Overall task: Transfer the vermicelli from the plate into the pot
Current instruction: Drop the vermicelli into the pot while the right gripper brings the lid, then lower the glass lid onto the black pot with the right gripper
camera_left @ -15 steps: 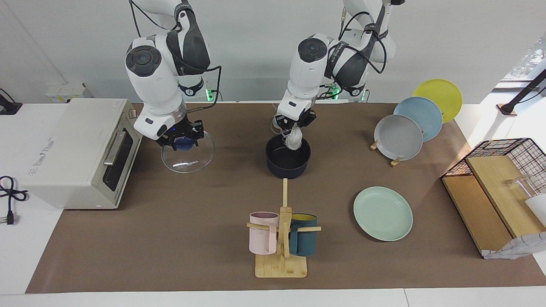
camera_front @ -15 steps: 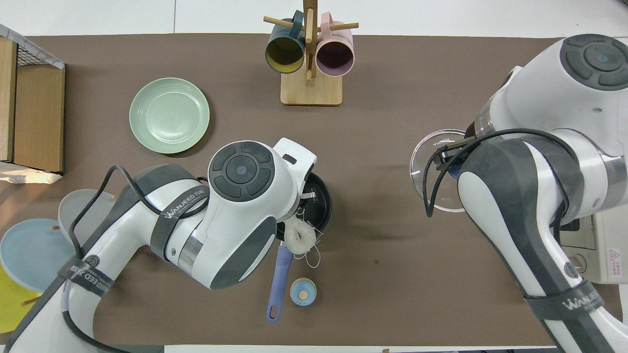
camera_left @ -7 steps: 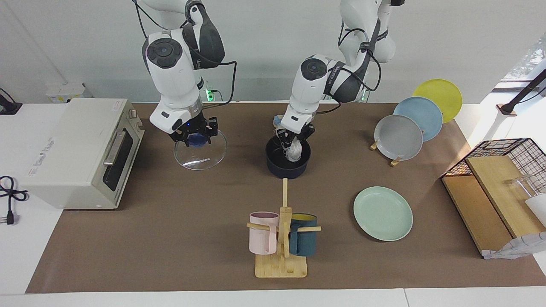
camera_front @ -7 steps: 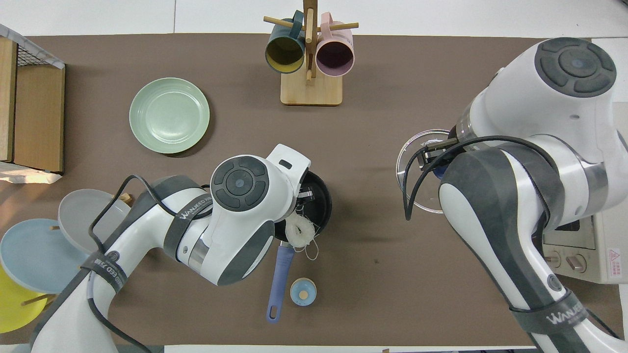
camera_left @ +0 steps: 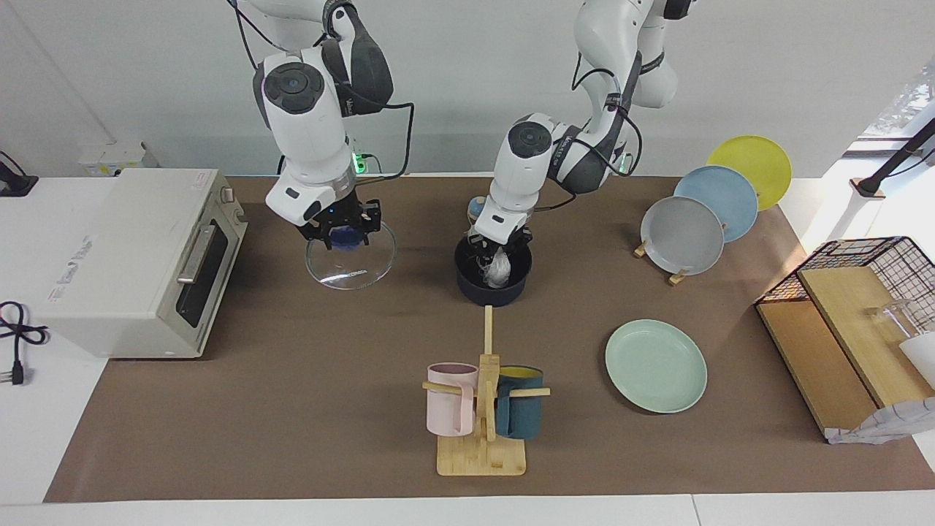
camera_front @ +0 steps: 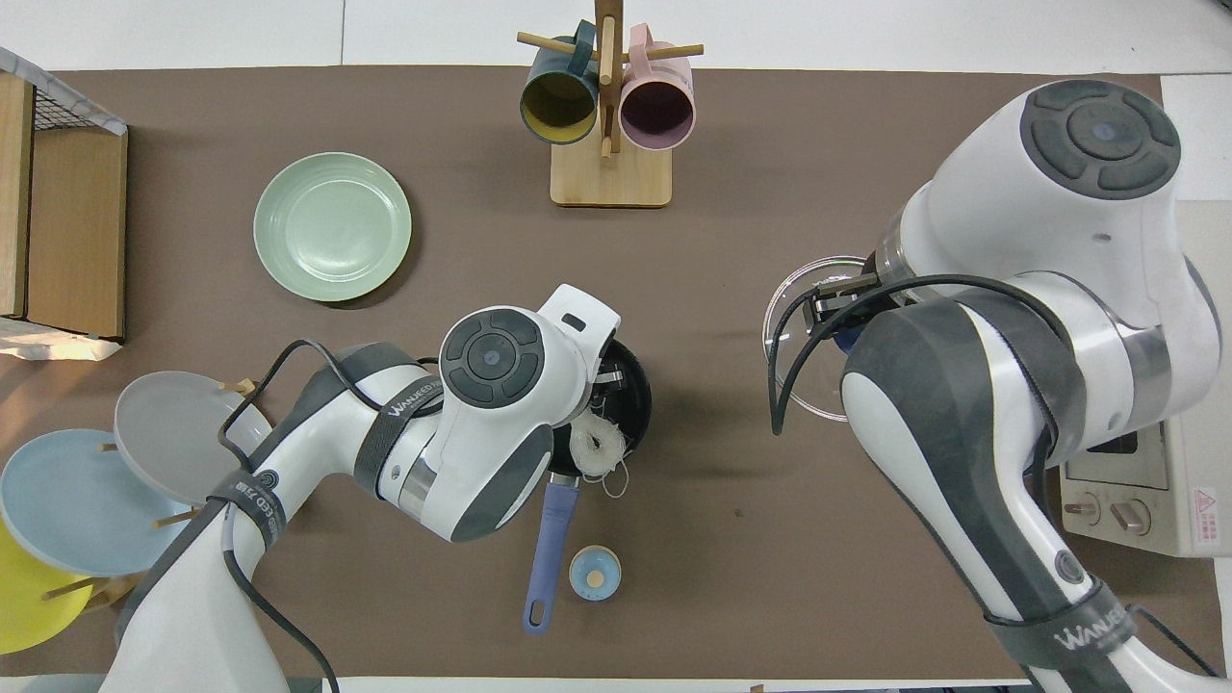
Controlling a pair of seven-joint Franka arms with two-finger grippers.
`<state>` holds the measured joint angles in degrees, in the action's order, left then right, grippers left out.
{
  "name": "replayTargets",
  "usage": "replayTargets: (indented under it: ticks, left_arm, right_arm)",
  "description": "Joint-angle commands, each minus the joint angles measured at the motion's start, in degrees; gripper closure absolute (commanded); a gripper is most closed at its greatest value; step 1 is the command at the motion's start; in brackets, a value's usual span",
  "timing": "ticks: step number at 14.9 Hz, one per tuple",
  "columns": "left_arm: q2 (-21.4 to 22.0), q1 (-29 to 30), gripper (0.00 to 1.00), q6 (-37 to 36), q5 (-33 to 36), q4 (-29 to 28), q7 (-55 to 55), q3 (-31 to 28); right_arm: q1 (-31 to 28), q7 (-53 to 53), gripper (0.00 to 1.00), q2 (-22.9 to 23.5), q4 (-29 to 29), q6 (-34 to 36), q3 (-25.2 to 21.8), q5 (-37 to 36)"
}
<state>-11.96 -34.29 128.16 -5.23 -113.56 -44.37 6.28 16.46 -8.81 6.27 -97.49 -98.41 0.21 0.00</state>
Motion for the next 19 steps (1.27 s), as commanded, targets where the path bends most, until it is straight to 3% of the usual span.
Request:
replayTargets:
  ticks: [1, 6, 9, 13, 19]
  left_arm:
    - [0.62, -0.34, 0.0, -0.36, -0.3, 0.17, 2.89, -0.74]
    - [3.08, 4.57, 0.0, -12.64, -0.3, 8.33, 6.65, -1.18]
    - [6.58, 12.55, 0.0, -23.01, -0.3, 14.31, 15.5, -1.27]
    - [12.83, 20.83, 0.0, -30.5, 0.22, 14.33, 28.18, -1.27]
    - [16.97, 24.62, 0.0, -33.5, 4.27, 13.1, 31.36, -1.27]
  right_arm:
    - [-0.2, -1.21, 1.0, 0.5, 1.52, 0.59, 0.4, 0.17]
    - [1.89, -6.38, 1.0, 0.41, 1.78, 0.41, 1.46, 0.17]
    - [5.41, -12.26, 1.0, 1.37, 4.67, 0.5, 1.46, 0.61]
    - [12.08, -24.82, 1.0, 7.07, 11.17, 0.15, 1.37, 2.02]
    - [17.71, -31.17, 1.0, 7.61, 9.16, -5.56, 1.37, 5.01]
